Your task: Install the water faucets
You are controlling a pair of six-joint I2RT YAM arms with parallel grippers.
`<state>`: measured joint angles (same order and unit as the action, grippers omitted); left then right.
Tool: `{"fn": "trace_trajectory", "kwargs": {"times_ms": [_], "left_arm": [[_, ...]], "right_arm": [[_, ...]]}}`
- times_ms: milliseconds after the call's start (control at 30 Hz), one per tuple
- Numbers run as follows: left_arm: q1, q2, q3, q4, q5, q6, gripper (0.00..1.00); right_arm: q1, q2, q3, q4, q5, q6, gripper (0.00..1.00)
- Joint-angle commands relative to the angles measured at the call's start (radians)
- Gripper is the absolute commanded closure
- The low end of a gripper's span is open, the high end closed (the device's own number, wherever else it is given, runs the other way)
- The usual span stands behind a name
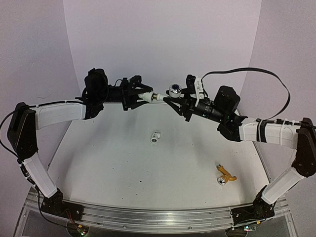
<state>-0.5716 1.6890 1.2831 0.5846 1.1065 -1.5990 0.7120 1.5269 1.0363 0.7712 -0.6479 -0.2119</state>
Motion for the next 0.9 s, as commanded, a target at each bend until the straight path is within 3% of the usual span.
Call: {"fn": "trace_trajectory", "kwargs": {"times_ms": [0,367,867], "left_arm": [[-0.007,-0.012,0.055,0.079,-0.003,-0.021,1.0],[-0.008,-0.023,0.033,0.09,-0.064,-0.039,1.0],[-0.011,-0.043,-0.004,0.092,-0.026,-0.005,1.0]], "right_arm": [[0.004,0.014,0.05,0.107,-0.001,0.048,1.0],[0.052,0.023,0.051,0.127,0.058,0.082,1.0],[0.064,0.057,0.096,0.145,0.061,0.153,1.0]]}}
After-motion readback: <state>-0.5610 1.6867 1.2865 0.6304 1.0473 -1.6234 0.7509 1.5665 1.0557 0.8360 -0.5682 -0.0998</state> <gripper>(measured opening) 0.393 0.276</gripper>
